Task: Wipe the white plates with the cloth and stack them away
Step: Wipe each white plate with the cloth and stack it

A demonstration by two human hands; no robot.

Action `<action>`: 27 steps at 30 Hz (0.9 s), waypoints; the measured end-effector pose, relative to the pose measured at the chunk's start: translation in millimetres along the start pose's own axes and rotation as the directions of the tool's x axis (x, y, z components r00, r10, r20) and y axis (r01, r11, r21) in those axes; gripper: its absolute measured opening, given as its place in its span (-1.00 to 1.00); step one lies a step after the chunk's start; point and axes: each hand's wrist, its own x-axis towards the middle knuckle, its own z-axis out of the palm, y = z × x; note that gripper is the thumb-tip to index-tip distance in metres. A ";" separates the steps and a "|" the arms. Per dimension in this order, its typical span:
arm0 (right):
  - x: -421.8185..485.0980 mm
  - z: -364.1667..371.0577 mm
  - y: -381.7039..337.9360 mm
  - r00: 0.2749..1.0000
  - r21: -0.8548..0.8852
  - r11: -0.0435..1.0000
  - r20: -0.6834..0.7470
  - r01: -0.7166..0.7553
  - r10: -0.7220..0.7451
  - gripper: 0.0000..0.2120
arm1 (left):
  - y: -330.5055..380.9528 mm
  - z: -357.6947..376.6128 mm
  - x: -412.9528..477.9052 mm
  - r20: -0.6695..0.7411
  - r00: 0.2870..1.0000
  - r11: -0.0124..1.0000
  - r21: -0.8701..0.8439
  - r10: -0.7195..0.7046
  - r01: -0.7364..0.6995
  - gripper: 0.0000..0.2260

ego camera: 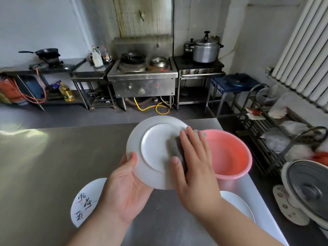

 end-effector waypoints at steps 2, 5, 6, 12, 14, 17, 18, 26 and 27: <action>19.7 -7.5 6.1 0.999 0.067 0.997 0.001 -0.048 0.048 -0.54 | 0.6 4.2 -0.4 0.074 0.997 1.000 0.020 0.003 -0.005 -0.57; 35.4 -11.8 9.6 0.986 0.207 0.965 0.065 -0.163 0.153 -0.63 | 2.2 7.9 -1.4 0.121 0.992 0.996 0.090 -0.026 0.015 -0.50; 36.4 -11.6 9.4 0.981 0.236 0.954 0.111 -0.183 0.160 -0.65 | 1.6 6.9 -1.8 0.084 0.996 0.990 0.140 -0.026 0.014 -0.51; 30.0 -14.5 15.9 0.979 0.009 0.999 0.201 -0.036 0.033 -0.55 | -5.3 -8.8 -1.1 -0.058 0.998 0.988 0.153 0.035 -0.026 -0.52; 19.1 -16.3 19.0 0.975 0.034 0.990 0.180 -0.139 0.131 -0.46 | -0.3 -10.2 0.3 -0.040 0.995 0.990 0.114 0.090 -0.085 -0.52; -6.8 -7.4 4.0 0.973 0.255 0.940 0.098 -0.229 0.210 -0.37 | 3.7 -5.6 -0.7 0.027 0.991 0.986 0.097 0.132 -0.135 -0.51; -12.1 -3.1 -1.8 0.974 0.306 0.924 0.061 -0.228 0.219 -0.35 | 2.1 -3.6 -1.7 0.057 0.990 0.986 0.100 0.129 -0.134 -0.50; 46.6 -33.9 9.0 0.987 0.328 0.942 0.161 -0.067 0.014 -0.50 | 30.0 0.6 0.2 -0.006 0.997 0.993 0.093 -0.077 0.077 -0.47; 48.6 -35.6 9.9 0.979 0.309 0.950 0.203 -0.045 -0.019 -0.50 | 32.5 -1.1 1.3 -0.038 0.998 0.987 0.146 -0.059 0.064 -0.52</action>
